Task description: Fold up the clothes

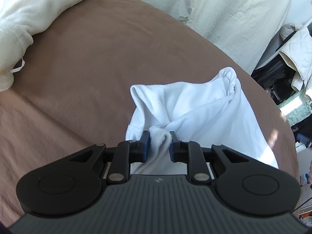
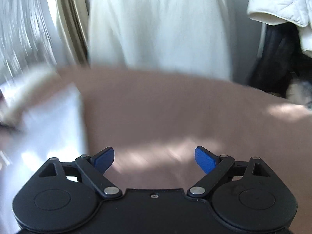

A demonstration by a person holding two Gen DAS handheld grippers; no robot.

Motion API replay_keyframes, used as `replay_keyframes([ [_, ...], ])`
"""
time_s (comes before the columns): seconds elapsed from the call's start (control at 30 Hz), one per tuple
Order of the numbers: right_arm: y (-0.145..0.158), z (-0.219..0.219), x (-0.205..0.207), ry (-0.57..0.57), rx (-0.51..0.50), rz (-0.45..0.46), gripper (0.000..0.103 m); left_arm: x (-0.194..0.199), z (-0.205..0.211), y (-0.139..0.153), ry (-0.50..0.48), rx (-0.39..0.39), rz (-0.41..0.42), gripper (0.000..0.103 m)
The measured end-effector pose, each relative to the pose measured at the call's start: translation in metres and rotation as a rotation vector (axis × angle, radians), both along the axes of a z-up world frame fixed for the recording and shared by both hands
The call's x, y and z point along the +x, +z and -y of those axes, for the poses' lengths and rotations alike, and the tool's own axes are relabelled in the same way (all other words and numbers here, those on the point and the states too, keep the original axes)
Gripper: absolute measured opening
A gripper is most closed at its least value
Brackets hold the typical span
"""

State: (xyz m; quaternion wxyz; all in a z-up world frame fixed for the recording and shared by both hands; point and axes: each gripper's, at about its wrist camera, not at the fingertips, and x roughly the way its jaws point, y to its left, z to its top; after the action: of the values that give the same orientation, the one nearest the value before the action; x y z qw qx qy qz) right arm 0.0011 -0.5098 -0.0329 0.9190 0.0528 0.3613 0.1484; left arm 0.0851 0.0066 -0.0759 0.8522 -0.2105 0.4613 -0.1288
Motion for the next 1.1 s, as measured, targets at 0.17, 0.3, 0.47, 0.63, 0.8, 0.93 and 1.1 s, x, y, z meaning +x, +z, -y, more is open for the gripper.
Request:
replay_keyframes([
  [0.17, 0.016, -0.107, 0.051, 0.092, -0.037, 0.025, 0.093, -0.001, 0.005, 0.001, -0.022, 0.019, 0.017, 0.027],
  [0.3, 0.015, -0.182, 0.104, 0.173, 0.001, -0.056, 0.089, -0.007, 0.012, 0.009, -0.083, 0.038, 0.025, 0.004],
  [0.47, 0.010, -0.250, 0.166, 0.200, -0.086, -0.140, 0.080, -0.031, 0.016, 0.034, -0.105, 0.046, 0.112, 0.004],
  [0.63, -0.012, -0.281, 0.194, 0.190, -0.286, -0.227, 0.055, -0.035, 0.008, 0.042, -0.100, -0.001, 0.149, 0.004],
  [0.8, -0.026, -0.281, 0.196, 0.195, -0.293, -0.251, 0.034, -0.033, 0.006, 0.046, -0.091, -0.011, 0.161, 0.004],
  [0.93, -0.015, -0.261, 0.200, 0.119, -0.188, -0.229, 0.005, -0.037, 0.007, 0.052, -0.074, 0.059, 0.188, 0.004],
  [1.1, -0.003, -0.198, 0.219, -0.111, 0.188, -0.230, 0.001, -0.031, -0.001, 0.050, -0.024, 0.073, 0.190, 0.004],
])
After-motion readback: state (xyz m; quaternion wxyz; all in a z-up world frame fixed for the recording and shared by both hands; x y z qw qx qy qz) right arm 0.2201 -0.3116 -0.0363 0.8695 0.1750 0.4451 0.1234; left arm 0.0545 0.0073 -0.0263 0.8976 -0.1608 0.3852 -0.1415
